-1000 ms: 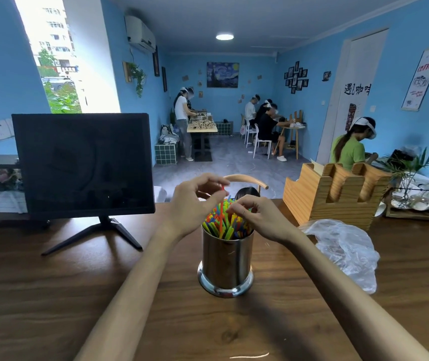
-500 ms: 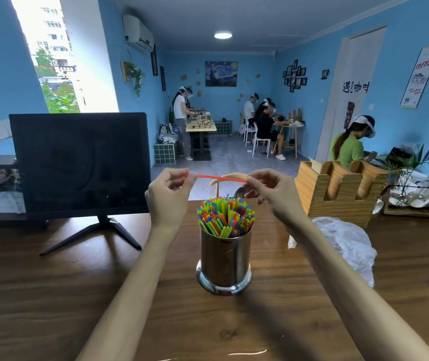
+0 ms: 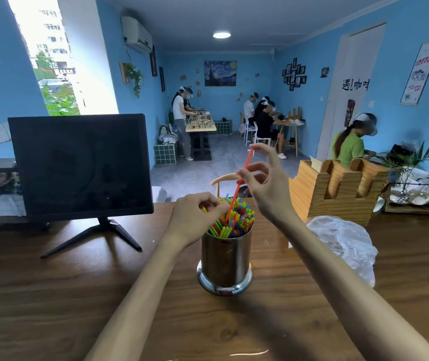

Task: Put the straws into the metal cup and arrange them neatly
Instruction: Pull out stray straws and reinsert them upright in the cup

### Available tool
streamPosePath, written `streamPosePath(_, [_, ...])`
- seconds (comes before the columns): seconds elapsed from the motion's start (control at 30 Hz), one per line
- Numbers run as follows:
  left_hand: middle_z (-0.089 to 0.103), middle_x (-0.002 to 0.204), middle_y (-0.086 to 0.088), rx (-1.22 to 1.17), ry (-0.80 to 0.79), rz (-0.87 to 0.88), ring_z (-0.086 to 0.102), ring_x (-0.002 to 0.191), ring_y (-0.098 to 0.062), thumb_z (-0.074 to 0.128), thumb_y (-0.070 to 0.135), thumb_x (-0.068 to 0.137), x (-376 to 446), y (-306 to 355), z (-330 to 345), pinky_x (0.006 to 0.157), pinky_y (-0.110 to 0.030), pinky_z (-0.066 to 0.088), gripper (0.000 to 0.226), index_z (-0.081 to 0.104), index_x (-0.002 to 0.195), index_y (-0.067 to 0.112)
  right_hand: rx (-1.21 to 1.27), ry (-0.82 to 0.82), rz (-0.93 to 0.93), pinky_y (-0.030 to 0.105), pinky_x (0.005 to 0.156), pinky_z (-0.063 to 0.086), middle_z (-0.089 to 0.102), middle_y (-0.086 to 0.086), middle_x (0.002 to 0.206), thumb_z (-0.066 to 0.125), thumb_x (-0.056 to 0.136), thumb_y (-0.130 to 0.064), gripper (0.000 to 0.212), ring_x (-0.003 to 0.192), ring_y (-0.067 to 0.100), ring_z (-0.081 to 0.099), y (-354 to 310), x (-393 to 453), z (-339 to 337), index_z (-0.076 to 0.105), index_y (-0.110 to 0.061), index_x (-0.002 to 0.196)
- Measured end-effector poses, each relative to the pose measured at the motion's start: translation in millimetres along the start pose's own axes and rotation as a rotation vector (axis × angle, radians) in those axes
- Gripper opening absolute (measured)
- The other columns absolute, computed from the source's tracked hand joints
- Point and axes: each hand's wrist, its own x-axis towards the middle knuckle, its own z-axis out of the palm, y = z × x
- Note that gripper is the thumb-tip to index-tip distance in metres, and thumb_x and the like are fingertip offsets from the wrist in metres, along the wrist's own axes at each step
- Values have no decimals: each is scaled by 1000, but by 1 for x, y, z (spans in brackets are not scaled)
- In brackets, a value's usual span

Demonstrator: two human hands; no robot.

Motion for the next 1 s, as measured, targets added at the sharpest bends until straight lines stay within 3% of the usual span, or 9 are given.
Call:
streamPosePath(0.1, [67, 75, 10, 29, -291, 4, 51, 60, 3, 91, 42, 71, -6, 6, 0, 60, -12, 39, 25, 74, 86, 32, -191, -163, -29, 33, 68, 62, 71, -8, 90, 73, 92, -13, 51, 75, 10, 72, 18, -8, 10, 48, -38, 128])
streamPosePath(0.17, [67, 77, 10, 95, -324, 28, 50, 59, 3, 94, 33, 67, -7, 5, 1, 62, -15, 40, 33, 71, 90, 34, -305, -228, -68, 36, 73, 61, 70, -12, 94, 75, 90, -16, 29, 80, 8, 70, 30, -12, 14, 63, -26, 115])
streamPosePath(0.27, [72, 75, 5, 15, -305, 16, 50, 56, 0, 91, 15, 69, -8, 2, 3, 65, -17, 43, 30, 73, 92, 22, -382, -335, -66, 31, 73, 54, 70, -7, 89, 75, 88, -18, 6, 79, 8, 65, 42, -17, 16, 76, -19, 93])
streamPosePath(0.37, [76, 76, 4, -19, -273, 17, 59, 61, -3, 88, 10, 71, -9, 1, 3, 67, -15, 46, 28, 73, 94, 16, -424, -383, -36, 23, 69, 42, 66, -7, 81, 75, 89, -25, 9, 77, 9, 60, 45, -21, 15, 77, -16, 87])
streamPosePath(0.5, [74, 79, 8, 22, -208, 77, 62, 70, 3, 87, 9, 73, -8, 2, 2, 67, -12, 45, 18, 77, 86, 16, -405, -410, -27, 30, 76, 49, 71, -2, 90, 71, 92, -25, 12, 85, 11, 62, 40, -20, 13, 78, -15, 95])
streamPosePath(0.6, [72, 79, 14, 77, -189, 103, 56, 70, -1, 87, 15, 72, -6, 0, 2, 69, -19, 44, 17, 76, 83, 23, -401, -424, -7, 36, 81, 50, 70, 0, 94, 65, 97, -29, 18, 89, 13, 62, 38, -20, 12, 77, -16, 98])
streamPosePath(0.73, [59, 89, 21, 107, -116, 148, 50, 91, -2, 84, 19, 73, -4, 4, -1, 77, -22, 41, 21, 70, 81, 32, -371, -453, 36, 37, 85, 48, 66, -2, 97, 50, 105, -35, 31, 93, 14, 60, 36, -18, 10, 73, -15, 104])
streamPosePath(0.83, [64, 84, 24, -94, -52, 119, 53, 78, 2, 84, 16, 78, 3, 14, -8, 70, -22, 41, 20, 70, 83, 29, -281, -454, 73, 36, 83, 45, 64, -5, 97, 43, 108, -36, 31, 94, 12, 59, 33, -18, 6, 69, -21, 104])
streamPosePath(1.0, [75, 94, -3, -495, 211, 146, 70, 85, -14, 77, 10, 88, 14, 31, -24, 74, -27, 56, 18, 69, 98, 23, -265, -470, 55, 40, 99, 47, 67, 0, 117, 34, 110, -38, 40, 112, 13, 59, 26, -23, 4, 69, -22, 121])
